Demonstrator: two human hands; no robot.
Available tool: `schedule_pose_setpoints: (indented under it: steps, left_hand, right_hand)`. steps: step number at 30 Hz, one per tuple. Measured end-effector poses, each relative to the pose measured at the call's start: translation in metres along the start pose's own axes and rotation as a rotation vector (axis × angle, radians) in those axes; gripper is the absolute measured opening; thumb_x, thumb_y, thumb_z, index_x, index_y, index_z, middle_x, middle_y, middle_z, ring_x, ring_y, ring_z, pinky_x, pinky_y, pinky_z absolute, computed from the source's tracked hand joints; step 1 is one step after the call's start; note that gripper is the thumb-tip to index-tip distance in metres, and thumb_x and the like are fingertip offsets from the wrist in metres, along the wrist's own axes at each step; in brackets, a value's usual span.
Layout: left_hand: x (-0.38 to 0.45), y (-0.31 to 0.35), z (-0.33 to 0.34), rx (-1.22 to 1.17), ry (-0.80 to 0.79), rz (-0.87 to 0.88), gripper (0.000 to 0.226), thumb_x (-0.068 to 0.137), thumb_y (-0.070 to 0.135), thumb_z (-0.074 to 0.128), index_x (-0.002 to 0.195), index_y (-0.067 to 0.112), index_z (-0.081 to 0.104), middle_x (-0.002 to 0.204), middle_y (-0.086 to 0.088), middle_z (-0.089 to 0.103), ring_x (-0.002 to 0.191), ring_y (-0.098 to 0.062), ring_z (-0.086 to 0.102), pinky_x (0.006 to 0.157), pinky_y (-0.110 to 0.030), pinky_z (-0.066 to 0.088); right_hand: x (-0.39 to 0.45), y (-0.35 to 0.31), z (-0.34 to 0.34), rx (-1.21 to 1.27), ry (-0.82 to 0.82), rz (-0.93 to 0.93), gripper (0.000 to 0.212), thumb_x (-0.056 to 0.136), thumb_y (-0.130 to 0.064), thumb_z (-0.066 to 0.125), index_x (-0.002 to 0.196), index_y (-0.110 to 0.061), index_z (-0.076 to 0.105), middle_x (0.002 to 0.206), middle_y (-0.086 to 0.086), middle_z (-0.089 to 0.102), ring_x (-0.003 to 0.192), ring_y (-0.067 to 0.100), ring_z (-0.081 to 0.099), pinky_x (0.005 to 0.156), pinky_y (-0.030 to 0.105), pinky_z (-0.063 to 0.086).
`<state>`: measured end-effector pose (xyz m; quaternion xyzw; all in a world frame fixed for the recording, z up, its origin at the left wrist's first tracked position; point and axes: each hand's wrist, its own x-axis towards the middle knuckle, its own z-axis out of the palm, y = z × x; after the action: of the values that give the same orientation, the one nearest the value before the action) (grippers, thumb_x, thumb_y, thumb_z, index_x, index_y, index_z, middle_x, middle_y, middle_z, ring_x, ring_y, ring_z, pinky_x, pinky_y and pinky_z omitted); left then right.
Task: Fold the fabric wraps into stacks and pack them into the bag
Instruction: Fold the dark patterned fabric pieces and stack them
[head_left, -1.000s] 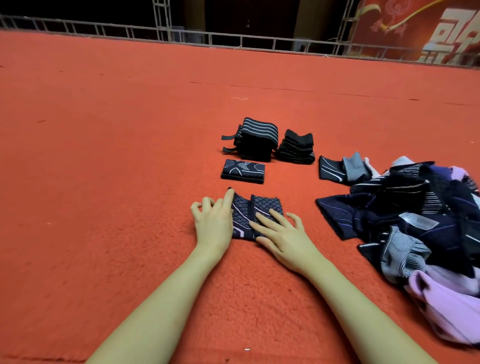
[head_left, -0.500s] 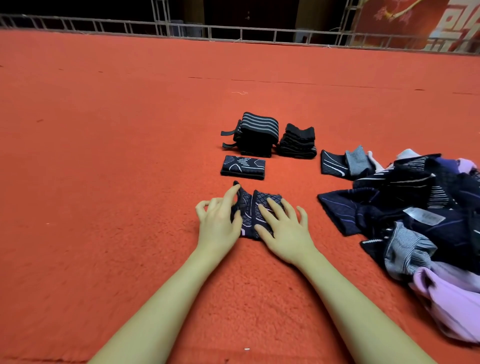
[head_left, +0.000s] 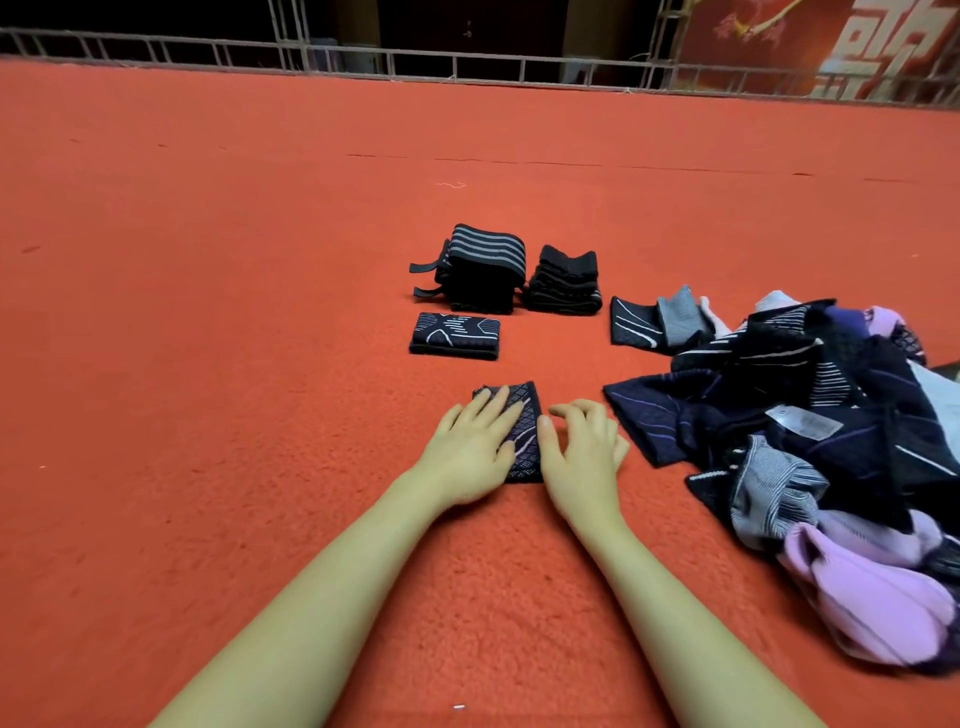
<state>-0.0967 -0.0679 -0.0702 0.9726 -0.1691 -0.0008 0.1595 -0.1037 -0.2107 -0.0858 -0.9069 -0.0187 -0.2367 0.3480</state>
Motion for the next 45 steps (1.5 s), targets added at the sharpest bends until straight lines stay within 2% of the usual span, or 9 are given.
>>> schedule_pose_setpoints:
  steps: [5,9,15,23,27,32,38,41,45]
  left_hand:
    - [0.008,-0.008,-0.011,0.156,-0.183,0.000,0.057,0.100,0.036,0.026,0.152,0.034,0.001,0.159,0.009,-0.008,0.145,-0.009,-0.011,0.118,-0.042,-0.004]
    - [0.010,-0.012,-0.015,0.180,-0.208,0.031,0.057,0.101,0.037,0.025,0.152,0.036,0.001,0.159,0.010,-0.008,0.145,-0.009,-0.011,0.118,-0.044,-0.005]
    - [0.005,-0.013,-0.016,0.093,-0.178,0.017,0.052,0.103,0.034,0.023,0.152,0.034,0.006,0.160,0.010,-0.001,0.146,-0.009,-0.004,0.118,-0.044,-0.004]
    - [0.014,-0.029,-0.046,0.071,0.266,0.126,0.054,0.102,0.027,0.034,0.152,0.030,0.013,0.160,-0.005,0.007,0.143,-0.020,0.018,0.110,-0.035,0.017]
    - [0.026,-0.052,-0.061,0.127,0.348,0.144,0.050,0.100,0.036,0.025,0.148,0.023,0.031,0.156,-0.009,0.020,0.138,-0.028,0.028,0.106,-0.041,0.024]
    - [0.051,-0.082,-0.072,0.304,0.574,0.252,0.035,0.090,0.035,0.037,0.108,0.017,0.060,0.131,-0.007,0.056,0.110,-0.026,0.051,0.084,-0.041,0.045]
    - [0.088,-0.107,-0.078,0.303,0.790,0.299,0.015,0.085,0.021,0.049,0.086,0.011,0.061,0.115,-0.007,0.065,0.104,-0.023,0.045,0.079,-0.035,0.031]
    - [0.104,-0.122,-0.074,0.353,0.821,0.249,0.009,0.084,0.014,0.055,0.084,0.011,0.064,0.117,-0.006,0.066,0.108,-0.025,0.047,0.080,-0.037,0.032]
    - [0.109,-0.147,-0.043,0.356,0.721,0.198,0.004,0.081,0.011,0.057,0.083,0.012,0.061,0.119,-0.009,0.065,0.107,-0.027,0.059,0.082,-0.037,0.035]
  right_hand:
    - [0.000,0.008,0.005,-0.176,-0.042,0.002,0.029,0.091,-0.035,0.056,0.107,-0.014,0.067,0.120,0.004,0.051,0.116,0.024,0.042,0.094,0.032,0.016]
    - [-0.004,0.006,0.009,-0.303,-0.060,-0.021,0.039,0.087,-0.038,0.048,0.095,-0.007,0.069,0.122,0.012,0.055,0.115,0.033,0.046,0.093,0.039,0.018]
    - [-0.002,0.007,0.007,-0.272,-0.135,-0.034,0.033,0.092,-0.039,0.054,0.098,-0.007,0.062,0.147,0.010,0.038,0.136,0.025,0.029,0.103,0.037,0.008]
    - [0.018,-0.023,0.010,-0.056,0.018,-0.209,0.012,0.084,-0.018,0.062,0.094,-0.012,0.060,0.131,0.006,0.052,0.116,0.024,0.052,0.090,0.030,0.017]
    - [0.044,-0.039,0.012,-0.035,0.083,-0.349,0.010,0.079,-0.018,0.059,0.089,-0.017,0.059,0.125,0.000,0.059,0.107,0.018,0.055,0.083,0.025,0.015]
    - [0.084,-0.046,0.025,-0.057,0.155,-0.543,0.008,0.080,-0.024,0.057,0.088,-0.025,0.054,0.119,-0.005,0.063,0.105,0.014,0.051,0.081,0.027,0.015]
    - [0.141,-0.054,0.050,-0.084,0.247,-0.632,0.006,0.075,-0.021,0.067,0.081,-0.020,0.066,0.111,-0.005,0.066,0.103,0.015,0.049,0.079,0.028,0.013]
    - [0.163,-0.049,0.066,-0.146,0.169,-0.631,0.015,0.074,-0.026,0.065,0.087,-0.022,0.068,0.113,-0.005,0.065,0.105,0.015,0.049,0.079,0.030,0.016]
    - [0.167,-0.027,0.087,-0.238,-0.098,-0.575,0.030,0.080,-0.041,0.057,0.103,-0.028,0.070,0.111,-0.010,0.068,0.101,0.016,0.063,0.083,0.031,0.017]
